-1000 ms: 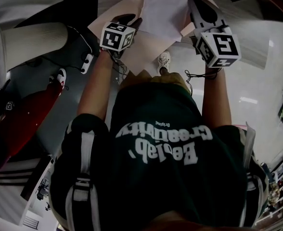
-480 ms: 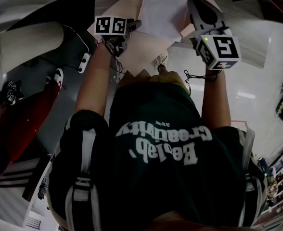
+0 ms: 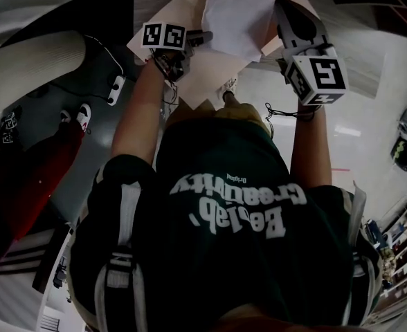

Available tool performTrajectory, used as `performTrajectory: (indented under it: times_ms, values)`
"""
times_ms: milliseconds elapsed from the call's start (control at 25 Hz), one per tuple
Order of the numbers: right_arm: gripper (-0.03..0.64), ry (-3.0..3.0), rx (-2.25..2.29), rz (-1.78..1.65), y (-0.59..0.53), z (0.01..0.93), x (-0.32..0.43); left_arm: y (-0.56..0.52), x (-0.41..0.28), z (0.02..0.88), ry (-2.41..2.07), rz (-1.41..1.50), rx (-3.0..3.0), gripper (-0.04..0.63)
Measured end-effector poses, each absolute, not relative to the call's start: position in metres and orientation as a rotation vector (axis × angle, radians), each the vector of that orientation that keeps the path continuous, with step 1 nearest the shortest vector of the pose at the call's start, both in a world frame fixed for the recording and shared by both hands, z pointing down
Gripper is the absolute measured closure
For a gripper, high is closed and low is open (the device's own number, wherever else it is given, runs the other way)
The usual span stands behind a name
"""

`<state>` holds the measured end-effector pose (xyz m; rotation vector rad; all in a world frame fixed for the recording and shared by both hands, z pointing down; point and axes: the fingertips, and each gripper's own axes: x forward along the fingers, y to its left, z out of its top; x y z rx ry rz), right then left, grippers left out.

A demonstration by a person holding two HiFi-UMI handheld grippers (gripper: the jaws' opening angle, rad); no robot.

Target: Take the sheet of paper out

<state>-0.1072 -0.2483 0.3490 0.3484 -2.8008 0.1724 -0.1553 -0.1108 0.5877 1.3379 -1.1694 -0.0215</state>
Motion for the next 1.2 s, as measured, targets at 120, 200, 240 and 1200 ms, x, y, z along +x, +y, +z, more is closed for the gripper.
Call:
performTrajectory:
  times_ms: [120, 200, 240, 1200]
  values:
    - [0.584, -2.792, 0.348, 0.169, -0.248, 0.353, -0.109, -0.114, -0.15, 0.589, -1.142, -0.052, 1.349, 0.419]
    - [0.584, -2.787, 0.349, 0.167, -0.248, 0.355, -0.11, -0.114, -0.142, 0.591, -1.113, -0.067, 1.353, 0.419]
    - [0.584, -2.786, 0.349, 0.166, -0.248, 0.356, -0.11, -0.113, -0.137, 0.591, -1.097, -0.074, 1.355, 0.418]
    - [0.584, -2.785, 0.3, 0.16, -0.238, 0.356, -0.113, -0.125, -0.131, 0.576, -1.158, -0.212, 1.36, 0.575]
